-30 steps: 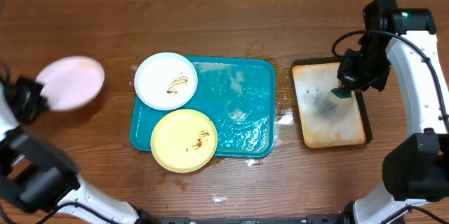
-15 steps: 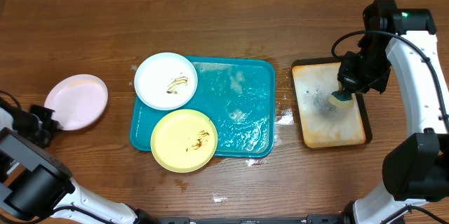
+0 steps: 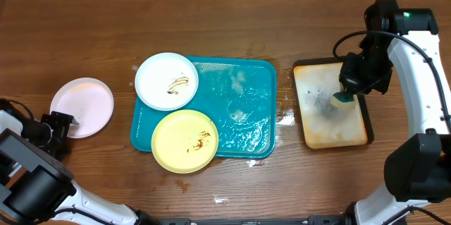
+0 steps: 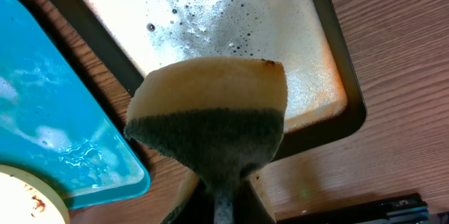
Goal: Clean dirty plates on tray and stack at the side
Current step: 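Carry the pink plate left and set it on the table, then move the left gripper to the rim of the white plate on the tray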
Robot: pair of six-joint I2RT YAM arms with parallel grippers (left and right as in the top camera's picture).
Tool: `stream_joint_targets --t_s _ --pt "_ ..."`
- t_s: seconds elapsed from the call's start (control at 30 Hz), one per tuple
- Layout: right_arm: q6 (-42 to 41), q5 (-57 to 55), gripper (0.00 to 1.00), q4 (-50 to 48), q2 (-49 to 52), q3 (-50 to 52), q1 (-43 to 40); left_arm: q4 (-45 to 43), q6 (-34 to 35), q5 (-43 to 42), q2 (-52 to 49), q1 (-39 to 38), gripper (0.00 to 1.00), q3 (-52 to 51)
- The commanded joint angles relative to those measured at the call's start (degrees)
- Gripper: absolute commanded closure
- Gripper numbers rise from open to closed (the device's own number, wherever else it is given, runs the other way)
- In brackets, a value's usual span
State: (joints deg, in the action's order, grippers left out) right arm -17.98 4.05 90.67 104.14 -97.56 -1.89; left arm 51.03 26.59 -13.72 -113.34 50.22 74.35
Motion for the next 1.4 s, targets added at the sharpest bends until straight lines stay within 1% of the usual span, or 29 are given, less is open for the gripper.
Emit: stream_joint_targets --t_s 0.0,0.1,0.17,0.2,0.27,0.33,0.37,0.43,0.5,0.53,0.6,0.63,0.67,0.7,0.73,0.77,0.83,0.87,0.97,1.13,1.27,1.37 --pt "0.4 0.1 0.96 -0.1 -0.3 -1.1 -0.1 0.4 0.5 0.1 4.1 -0.8 0.16 1.0" --pt "0.4 0.1 0.96 -0.1 -0.3 -1.1 -0.1 1.2 0.6 0.2 8.5 -1.7 0.18 2.3" --pt "0.4 0.1 0.96 -0.2 -0.3 -1.1 -0.1 2.4 0.7 0.9 12.3 -2.9 0.21 3.6" --pt "0.4 0.1 0.96 -0.3 -0.3 -1.1 -0.1 2.9 0.5 1.1 14.3 -3.7 0.25 4.3" --pt "0.4 0.1 0.96 -0.4 -0.3 -1.1 -0.1 4.6 -3.0 1.3 18.5 -6.3 0.32 6.2" --pt "0.4 0.1 0.96 -0.8 -0.3 -1.1 -0.1 5.4 -8.1 1.1 21.7 -9.8 0.34 7.2" --pt "0.4 0.1 0.96 -1.0 -0.3 -1.1 -0.1 5.5 -10.7 0.4 23.1 -12.1 0.33 7.3" --pt "1.3 0.3 0.96 -1.7 -0.3 -1.1 -0.1 5.4 -17.6 -1.5 25.0 -17.9 0.26 7.3" --pt "1.7 1.3 0.96 -2.3 -0.3 -1.1 -0.1 5.8 -24.6 -1.8 25.1 -24.7 0.18 7.3" --pt "1.9 1.7 0.96 -2.4 -0.3 -1.1 -0.1 6.2 -25.8 -0.5 24.6 -27.9 0.13 7.2" --pt "2.0 1.9 0.96 -2.5 -0.3 -1.1 -0.1 6.9 -26.2 4.2 22.5 -34.2 0.07 7.2" --pt "2.6 2.1 0.96 -2.5 -0.3 -1.1 -0.1 7.1 -26.2 6.3 21.0 -36.7 0.12 7.2" --pt "3.1 2.4 0.96 -2.4 -0.3 -1.1 -0.1 7.1 -25.7 8.0 19.0 -39.0 0.21 7.2" --pt "3.2 2.5 0.96 -2.3 -0.3 -1.1 -0.1 7.0 -25.7 8.4 17.1 -40.6 0.30 7.2" --pt "3.2 2.4 0.96 -2.0 -0.3 -1.1 -0.1 6.9 -25.4 8.6 15.1 -41.8 0.43 7.2" --pt "3.2 2.4 0.96 -1.8 -0.3 -1.1 -0.1 6.7 -23.5 9.7 12.7 -42.6 0.45 7.2" --pt "3.2 2.4 0.96 -1.4 -0.3 -1.1 -0.1 5.8 -20.7 10.4 8.9 -42.8 0.35 7.2" --pt "3.2 2.4 0.96 -1.2 -0.3 -1.1 -0.1 5.4 -20.5 10.4 7.5 -42.8 0.33 7.2" --pt "3.3 2.4 0.96 -0.6 -0.3 -1.1 -0.1 3.8 -21.2 11.3 5.3 -42.2 0.34 7.2" --pt "3.4 2.4 0.96 -0.4 -0.3 -1.1 -0.1 0.6 -23.4 11.4 5.1 -40.8 0.23 7.2" --pt "3.4 2.4 0.96 -0.5 -0.3 -1.1 -0.1 -0.6 -23.8 11.3 4.3 -40.0 0.20 7.2" --pt "3.4 2.4 0.96 -0.5 -0.3 -1.1 -0.1 -1.2 -24.0 11.2 2.7 -40.0 0.20 7.2"
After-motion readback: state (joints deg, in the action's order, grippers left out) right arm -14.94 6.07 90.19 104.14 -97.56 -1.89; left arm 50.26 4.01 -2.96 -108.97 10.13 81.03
